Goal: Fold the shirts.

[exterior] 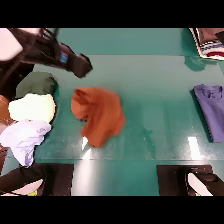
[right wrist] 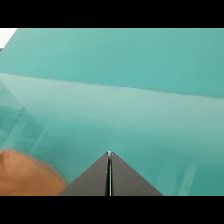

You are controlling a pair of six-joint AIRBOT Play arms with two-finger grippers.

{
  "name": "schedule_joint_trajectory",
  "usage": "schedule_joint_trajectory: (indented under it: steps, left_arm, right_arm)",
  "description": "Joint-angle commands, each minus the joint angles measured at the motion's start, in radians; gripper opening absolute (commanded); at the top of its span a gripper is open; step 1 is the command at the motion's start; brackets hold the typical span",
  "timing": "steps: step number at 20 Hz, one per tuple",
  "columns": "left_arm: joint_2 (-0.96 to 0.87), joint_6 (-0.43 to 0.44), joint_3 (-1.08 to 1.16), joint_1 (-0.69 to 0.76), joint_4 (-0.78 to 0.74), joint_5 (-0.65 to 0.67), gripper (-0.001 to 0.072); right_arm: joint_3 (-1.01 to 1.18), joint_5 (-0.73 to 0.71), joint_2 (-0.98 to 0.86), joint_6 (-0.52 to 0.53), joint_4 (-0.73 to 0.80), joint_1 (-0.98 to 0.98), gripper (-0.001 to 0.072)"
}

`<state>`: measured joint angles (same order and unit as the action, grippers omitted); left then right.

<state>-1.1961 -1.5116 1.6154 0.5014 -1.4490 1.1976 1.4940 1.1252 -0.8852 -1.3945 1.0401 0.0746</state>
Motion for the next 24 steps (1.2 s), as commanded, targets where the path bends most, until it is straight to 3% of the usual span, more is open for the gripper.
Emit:
schedule_joint_trajectory:
  steps: [1,3,5,11,19,20,21,22,24]
  left_arm:
    - [0.025,-0.064,-0.073,-0.042,-0.055,0.014,0.05]
    - [0.032,-0.079,-0.103,-0.158,-0.055,0.106,0.0501]
    - [0.032,-0.078,-0.208,-0.261,-0.022,0.113,0.0501]
    - [-0.042,-0.078,-0.537,-0.343,0.151,-0.228,0.0501]
    - [-0.26,-0.05,-0.543,-0.343,0.244,-0.343,0.0499]
    - [-0.258,-0.051,-0.542,-0.344,0.24,-0.361,0.0469]
    - [-0.257,-0.051,-0.53,-0.349,0.235,-0.363,0.019]
    - [-0.257,-0.051,-0.512,-0.355,0.221,-0.36,0.0035]
    - [-0.257,-0.051,-0.454,-0.369,0.198,-0.336,0.0028]
  right_arm:
    - [0.003,0.035,0.002,0.0,-0.001,0.001,0.002]
    - [0.003,0.035,0.002,0.0,-0.001,0.001,0.002]
    - [0.003,0.035,0.002,0.0,-0.001,0.001,0.002]
    - [-0.038,0.029,0.002,0.0,-0.002,0.001,0.002]
    - [-0.127,0.049,0.002,0.0,-0.001,0.001,0.002]
    - [-0.154,0.073,0.002,0.0,-0.001,0.001,0.002]
    - [-0.186,0.096,0.002,-0.001,0.0,0.001,0.002]
    - [-0.231,0.117,0.002,-0.002,0.0,0.0,0.002]
    - [-0.34,0.164,0.002,-0.021,0.002,0.0,0.002]
